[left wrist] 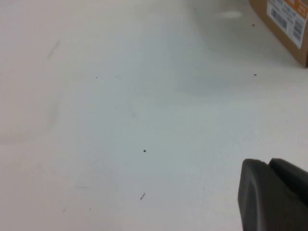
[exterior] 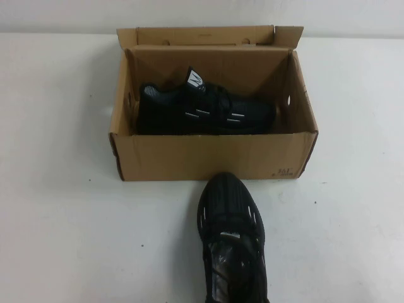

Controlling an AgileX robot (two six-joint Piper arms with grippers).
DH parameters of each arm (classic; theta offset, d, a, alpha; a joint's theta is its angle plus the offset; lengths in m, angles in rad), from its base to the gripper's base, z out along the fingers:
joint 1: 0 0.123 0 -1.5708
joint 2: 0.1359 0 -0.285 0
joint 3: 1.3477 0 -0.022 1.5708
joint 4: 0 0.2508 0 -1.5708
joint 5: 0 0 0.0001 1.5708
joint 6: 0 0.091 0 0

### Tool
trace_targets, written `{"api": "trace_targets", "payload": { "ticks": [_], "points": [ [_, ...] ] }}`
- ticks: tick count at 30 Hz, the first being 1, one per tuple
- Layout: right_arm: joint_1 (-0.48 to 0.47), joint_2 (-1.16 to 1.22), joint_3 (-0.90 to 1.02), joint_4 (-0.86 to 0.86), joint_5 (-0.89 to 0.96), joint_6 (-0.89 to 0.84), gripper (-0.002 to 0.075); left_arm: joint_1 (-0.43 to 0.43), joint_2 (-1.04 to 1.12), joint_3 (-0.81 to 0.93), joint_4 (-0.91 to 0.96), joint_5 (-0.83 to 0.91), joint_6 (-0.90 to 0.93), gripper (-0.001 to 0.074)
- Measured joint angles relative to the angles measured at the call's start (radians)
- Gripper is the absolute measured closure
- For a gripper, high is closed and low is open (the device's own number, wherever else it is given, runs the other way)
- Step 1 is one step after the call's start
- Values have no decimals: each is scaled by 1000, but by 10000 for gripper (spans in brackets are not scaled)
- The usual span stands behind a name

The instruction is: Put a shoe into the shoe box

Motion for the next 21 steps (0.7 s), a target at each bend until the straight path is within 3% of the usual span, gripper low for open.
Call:
{"api": "trace_targets", "payload": {
  "ticks": [21],
  "points": [
    [0,0,0,35,0,0,743,0,0,0,-10,-5,-23,738]
  ]
}}
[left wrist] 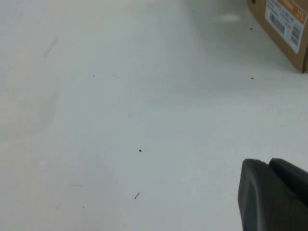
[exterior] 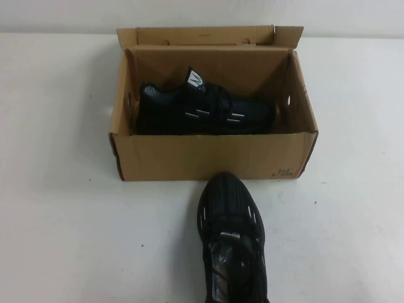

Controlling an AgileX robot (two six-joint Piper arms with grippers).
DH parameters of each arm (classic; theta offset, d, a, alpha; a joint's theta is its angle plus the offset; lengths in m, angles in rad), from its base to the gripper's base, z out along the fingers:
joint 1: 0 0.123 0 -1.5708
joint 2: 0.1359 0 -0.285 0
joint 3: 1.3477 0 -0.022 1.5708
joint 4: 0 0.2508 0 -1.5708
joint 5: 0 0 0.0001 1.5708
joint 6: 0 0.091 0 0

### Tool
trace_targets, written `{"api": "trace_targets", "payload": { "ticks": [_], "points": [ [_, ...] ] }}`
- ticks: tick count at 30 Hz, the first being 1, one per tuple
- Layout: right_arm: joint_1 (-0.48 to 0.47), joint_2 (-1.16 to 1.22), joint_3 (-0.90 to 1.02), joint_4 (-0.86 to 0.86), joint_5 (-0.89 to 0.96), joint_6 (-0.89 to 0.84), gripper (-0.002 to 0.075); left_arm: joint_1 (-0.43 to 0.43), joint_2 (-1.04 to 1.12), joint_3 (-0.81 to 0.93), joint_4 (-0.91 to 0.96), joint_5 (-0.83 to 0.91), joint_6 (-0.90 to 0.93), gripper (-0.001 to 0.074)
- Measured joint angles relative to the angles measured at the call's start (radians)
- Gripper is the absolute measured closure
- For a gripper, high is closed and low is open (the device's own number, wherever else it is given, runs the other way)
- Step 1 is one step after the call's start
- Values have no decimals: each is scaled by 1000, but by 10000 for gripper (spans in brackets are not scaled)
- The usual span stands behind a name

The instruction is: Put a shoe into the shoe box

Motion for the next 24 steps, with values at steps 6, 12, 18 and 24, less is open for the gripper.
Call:
{"api": "trace_targets", "payload": {
  "ticks": [6,12,18,24],
  "points": [
    [0,0,0,0,0,0,743,0,0,0,-2,-2,-10,738],
    [0,0,0,0,-2,0,743,0,0,1,-2,-9,-10,738],
    [0,0,0,0,-104,0,743,0,0,1,-2,-117,-10,738],
    [0,0,0,8,-426,0,743,0,0,1,-2,-443,-10,738]
  ]
}}
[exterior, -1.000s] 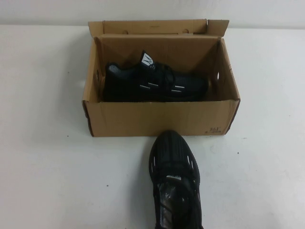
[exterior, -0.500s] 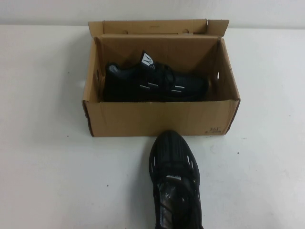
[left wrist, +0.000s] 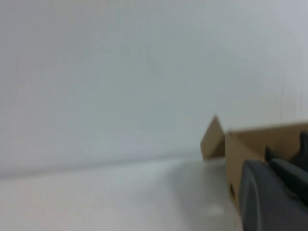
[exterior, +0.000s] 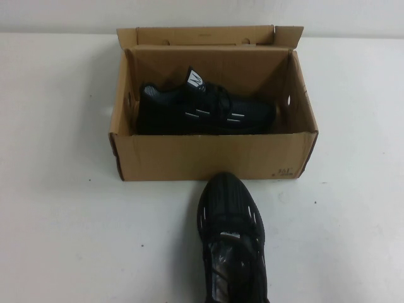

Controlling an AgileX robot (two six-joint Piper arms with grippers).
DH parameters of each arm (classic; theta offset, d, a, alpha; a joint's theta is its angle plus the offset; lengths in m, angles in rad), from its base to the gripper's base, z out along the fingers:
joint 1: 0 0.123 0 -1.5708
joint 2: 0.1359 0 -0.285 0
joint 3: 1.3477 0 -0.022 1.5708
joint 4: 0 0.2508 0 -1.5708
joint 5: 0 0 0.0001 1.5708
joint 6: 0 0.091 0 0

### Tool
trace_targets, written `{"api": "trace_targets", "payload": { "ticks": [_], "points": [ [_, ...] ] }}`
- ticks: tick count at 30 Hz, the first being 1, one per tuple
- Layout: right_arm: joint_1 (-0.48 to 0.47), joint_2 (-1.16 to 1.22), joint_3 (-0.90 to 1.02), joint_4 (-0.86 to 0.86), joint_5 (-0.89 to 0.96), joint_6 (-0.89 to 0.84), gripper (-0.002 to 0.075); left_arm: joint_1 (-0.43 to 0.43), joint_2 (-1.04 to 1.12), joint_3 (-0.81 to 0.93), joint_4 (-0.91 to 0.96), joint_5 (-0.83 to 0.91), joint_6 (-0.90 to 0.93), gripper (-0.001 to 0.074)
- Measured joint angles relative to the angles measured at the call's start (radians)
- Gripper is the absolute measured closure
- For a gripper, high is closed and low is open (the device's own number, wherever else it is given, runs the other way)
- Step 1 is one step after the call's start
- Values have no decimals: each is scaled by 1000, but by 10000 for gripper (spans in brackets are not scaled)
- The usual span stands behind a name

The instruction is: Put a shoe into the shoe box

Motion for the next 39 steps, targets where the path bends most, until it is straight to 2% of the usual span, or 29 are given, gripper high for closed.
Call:
{"api": "trace_targets", "payload": {
  "ticks": [5,8,16,23,25,30,35,39],
  "points": [
    [0,0,0,4,-281,0,743,0,0,0,0,-240,0,738],
    [0,0,0,7,-389,0,743,0,0,0,0,-272,0,738],
    [0,0,0,12,-514,0,743,0,0,0,0,-306,0,738],
    [0,-2,0,15,-854,9,743,0,0,0,2,-654,-129,738],
    [0,-6,-29,16,-888,28,743,0,-4,0,4,-741,-172,738],
    [0,-7,-220,-58,-818,97,743,0,-4,-98,4,-707,-265,738],
    [0,-8,-493,-200,-542,237,743,0,8,-333,4,-560,-282,738],
    [0,62,-685,-227,-325,339,743,0,100,-524,2,-405,-284,738]
  ]
}}
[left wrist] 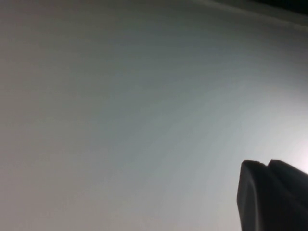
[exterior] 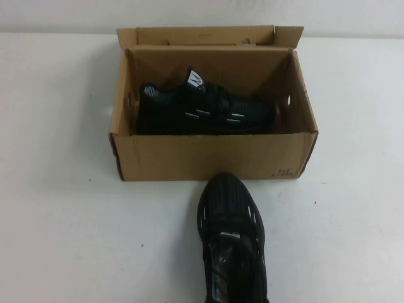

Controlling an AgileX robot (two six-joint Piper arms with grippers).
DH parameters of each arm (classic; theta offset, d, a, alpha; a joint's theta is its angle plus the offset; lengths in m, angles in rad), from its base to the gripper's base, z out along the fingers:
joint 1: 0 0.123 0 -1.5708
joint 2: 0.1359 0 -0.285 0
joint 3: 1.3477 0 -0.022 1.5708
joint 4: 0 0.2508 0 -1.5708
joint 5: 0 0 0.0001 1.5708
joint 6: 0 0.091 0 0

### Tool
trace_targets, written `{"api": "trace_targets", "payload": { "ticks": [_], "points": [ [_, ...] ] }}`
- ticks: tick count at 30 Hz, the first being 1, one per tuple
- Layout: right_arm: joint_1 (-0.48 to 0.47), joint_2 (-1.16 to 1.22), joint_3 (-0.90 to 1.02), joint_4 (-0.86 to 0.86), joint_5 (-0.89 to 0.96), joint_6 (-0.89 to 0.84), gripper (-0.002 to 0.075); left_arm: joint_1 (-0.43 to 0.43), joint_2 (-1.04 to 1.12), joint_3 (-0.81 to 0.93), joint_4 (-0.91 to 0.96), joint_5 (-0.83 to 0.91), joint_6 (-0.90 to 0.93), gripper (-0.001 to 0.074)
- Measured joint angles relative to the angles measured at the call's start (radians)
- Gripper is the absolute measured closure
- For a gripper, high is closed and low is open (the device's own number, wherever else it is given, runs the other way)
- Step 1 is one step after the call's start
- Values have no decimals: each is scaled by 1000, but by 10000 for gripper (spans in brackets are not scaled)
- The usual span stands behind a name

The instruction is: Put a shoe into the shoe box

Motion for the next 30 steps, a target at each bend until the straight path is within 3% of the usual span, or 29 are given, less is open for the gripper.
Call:
{"api": "trace_targets", "payload": {
  "ticks": [6,12,16,21,23,30],
  "points": [
    [0,199,-201,34,482,27,743,0,191,-231,0,416,-23,738],
    [0,393,-219,78,865,21,743,0,320,-263,-1,753,-39,738],
    [0,448,-219,89,1003,8,743,0,367,-263,-1,954,-40,738],
    [0,460,-180,216,1032,-3,743,0,428,-263,-1,1133,-40,738],
    [0,470,-161,303,1062,-61,743,0,457,-263,-1,1192,-40,738],
    [50,628,-185,617,1295,-502,743,0,541,-263,-27,1319,-40,738]
  ]
}}
